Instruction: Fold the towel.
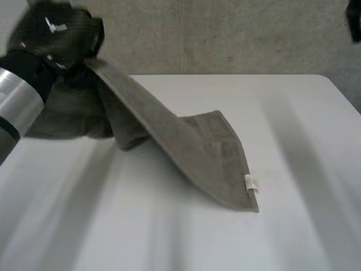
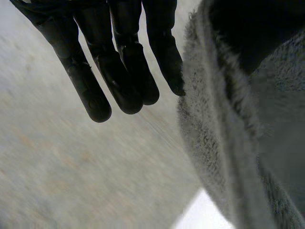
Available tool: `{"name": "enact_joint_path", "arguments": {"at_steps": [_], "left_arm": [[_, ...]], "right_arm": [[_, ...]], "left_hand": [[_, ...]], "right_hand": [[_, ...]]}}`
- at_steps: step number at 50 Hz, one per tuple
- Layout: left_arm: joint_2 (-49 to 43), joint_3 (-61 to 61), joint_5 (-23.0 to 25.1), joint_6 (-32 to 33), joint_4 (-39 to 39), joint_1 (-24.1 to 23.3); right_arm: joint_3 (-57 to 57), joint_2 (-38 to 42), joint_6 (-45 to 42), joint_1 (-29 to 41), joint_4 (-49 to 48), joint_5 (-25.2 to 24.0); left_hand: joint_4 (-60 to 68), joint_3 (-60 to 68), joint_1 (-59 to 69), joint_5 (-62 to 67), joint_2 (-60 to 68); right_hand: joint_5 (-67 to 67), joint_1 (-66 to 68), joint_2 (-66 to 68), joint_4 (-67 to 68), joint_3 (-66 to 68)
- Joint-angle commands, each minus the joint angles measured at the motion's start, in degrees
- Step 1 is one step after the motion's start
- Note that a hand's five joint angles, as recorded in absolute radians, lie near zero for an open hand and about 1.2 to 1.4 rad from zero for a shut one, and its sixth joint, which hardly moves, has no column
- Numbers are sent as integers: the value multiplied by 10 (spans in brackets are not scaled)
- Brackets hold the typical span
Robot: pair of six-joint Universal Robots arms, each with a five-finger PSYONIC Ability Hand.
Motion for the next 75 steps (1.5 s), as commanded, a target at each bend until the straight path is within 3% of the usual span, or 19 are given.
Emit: {"name": "enact_joint_path", "arguments": {"at_steps": [1,3,5,9,16,20,25,32,38,44,50,63,65,67,68,69,70,73,75], "left_arm": [[-107,8,-4,-17,-68,35],[-123,-3,-3,-17,-69,45],[-143,-28,1,-18,-62,52],[-154,-44,0,-18,-40,51],[-146,-56,-1,-19,-19,46],[-137,-50,-3,-19,-19,43],[-103,-38,-4,-29,-19,40],[-48,-5,-7,-109,-20,34],[-39,18,-18,-126,-23,20],[-38,42,-43,-126,-23,-12],[-38,43,-55,-127,-24,-32],[-37,42,-55,-127,-23,-44],[-37,43,-58,-127,-23,-44],[-37,43,-61,-127,-23,-44],[-37,43,-61,-127,-23,-44],[-38,42,-64,-127,-23,-43],[-39,40,-64,-126,-22,-40],[-39,37,-65,-125,-21,-37],[-42,27,-66,-123,-20,-31]], "right_arm": [[-6,117,-83,47,79,-7],[16,130,-76,69,68,-7],[82,139,-32,103,7,-5],[168,134,37,122,-88,-2],[354,67,178,161,-292,15],[390,67,213,198,-336,32],[425,81,228,250,-349,40],[423,130,248,303,-351,40],[395,168,354,331,-369,47],[367,202,427,369,-400,118],[351,237,431,391,-472,207],[301,317,442,396,-503,215],[298,321,446,396,-503,214],[301,321,447,395,-502,216],[301,321,447,395,-502,216],[306,315,446,390,-500,214],[309,308,446,388,-496,216],[316,291,446,384,-492,217],[341,236,437,331,-486,211]], "left_hand": [[102,103,117,113,102],[102,103,117,113,102],[102,103,117,113,102],[102,103,117,113,102],[102,103,117,113,102],[102,103,117,113,102],[102,103,117,113,102],[102,103,117,113,102],[102,103,117,113,102],[102,103,117,113,102],[102,103,117,113,102],[102,103,117,113,102],[102,103,117,113,102],[102,103,117,113,102],[102,103,117,113,102],[102,103,117,113,102],[102,103,117,113,102],[102,103,117,113,102],[102,103,117,113,102]], "right_hand": [[20,20,34,30,33],[-70,-70,-56,-60,-58],[-445,-445,-431,-435,-433],[-563,-563,-548,-552,-550],[-590,-590,-575,-580,-577],[-597,-596,-582,-586,-584],[-603,-603,-589,-593,-591],[-603,-603,-589,-593,-591],[-605,-605,-591,-595,-593],[-610,-610,-596,-600,-598],[-610,-610,-596,-600,-598],[-575,-575,-560,-564,-562],[-506,-506,-491,-496,-493],[-252,-251,-237,-241,-239],[-250,-250,-236,-240,-238],[-45,-45,-31,-35,-33],[19,20,34,30,32],[20,20,34,30,33],[20,20,34,30,33]]}}
